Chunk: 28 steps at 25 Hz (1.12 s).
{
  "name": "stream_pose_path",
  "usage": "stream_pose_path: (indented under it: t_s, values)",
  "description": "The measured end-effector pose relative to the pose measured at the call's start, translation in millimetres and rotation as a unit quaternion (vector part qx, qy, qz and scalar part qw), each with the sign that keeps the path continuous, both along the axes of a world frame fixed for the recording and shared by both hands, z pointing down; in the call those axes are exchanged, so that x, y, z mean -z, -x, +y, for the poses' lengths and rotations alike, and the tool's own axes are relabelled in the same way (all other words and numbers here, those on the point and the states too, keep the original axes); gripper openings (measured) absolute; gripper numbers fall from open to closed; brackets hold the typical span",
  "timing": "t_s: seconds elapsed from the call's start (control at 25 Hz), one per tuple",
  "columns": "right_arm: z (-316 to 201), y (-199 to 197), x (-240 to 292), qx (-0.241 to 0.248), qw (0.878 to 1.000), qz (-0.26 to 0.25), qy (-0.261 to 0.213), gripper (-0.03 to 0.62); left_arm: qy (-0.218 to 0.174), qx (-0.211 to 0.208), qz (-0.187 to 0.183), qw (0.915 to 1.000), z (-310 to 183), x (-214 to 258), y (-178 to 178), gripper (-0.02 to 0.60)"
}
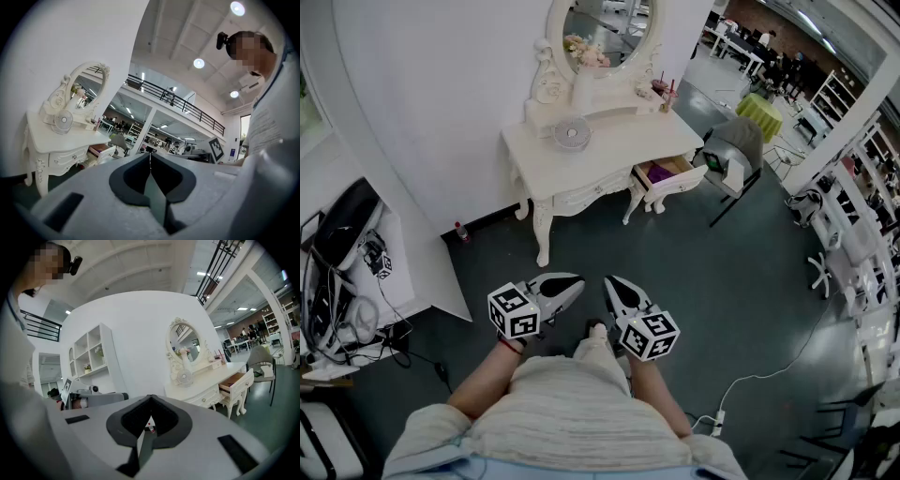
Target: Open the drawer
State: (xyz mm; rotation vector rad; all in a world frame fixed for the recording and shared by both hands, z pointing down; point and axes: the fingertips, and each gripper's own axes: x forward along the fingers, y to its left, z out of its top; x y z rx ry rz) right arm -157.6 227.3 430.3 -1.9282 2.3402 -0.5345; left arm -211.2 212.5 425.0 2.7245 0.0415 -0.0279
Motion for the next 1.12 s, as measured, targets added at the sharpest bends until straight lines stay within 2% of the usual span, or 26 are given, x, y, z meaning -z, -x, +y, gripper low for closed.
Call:
stream_pose_path:
  t_s: [0.44,0.56,0.68,0.88,1.12]
  values:
    - [-12,-2,-8,0.007,1.0,0.001,0.005,0.008,0.012,0.004,-0.006,0.9999,-10,-11,-3,0.015]
    - [-14,-7,-5,0.009,1.0,-0.002,-0.009,0.008,0.013,0.005,-0.004,0.9999,-14,-11,-8,0.015]
    - [-18,-13,3,0.013,0.999,-0.027,-0.036,0.009,0.013,0.009,-0.005,0.9999,-20,-12,-14,0.015]
    - [-26,-25,-3,0.025,0.999,-0.034,-0.031,0.011,0.02,0.013,-0.01,0.9997,-28,-18,-30,0.015]
    - [-49,-58,-7,0.038,0.999,-0.032,-0.023,0.011,0.028,0.021,-0.017,0.9992,-49,-21,-64,0.015]
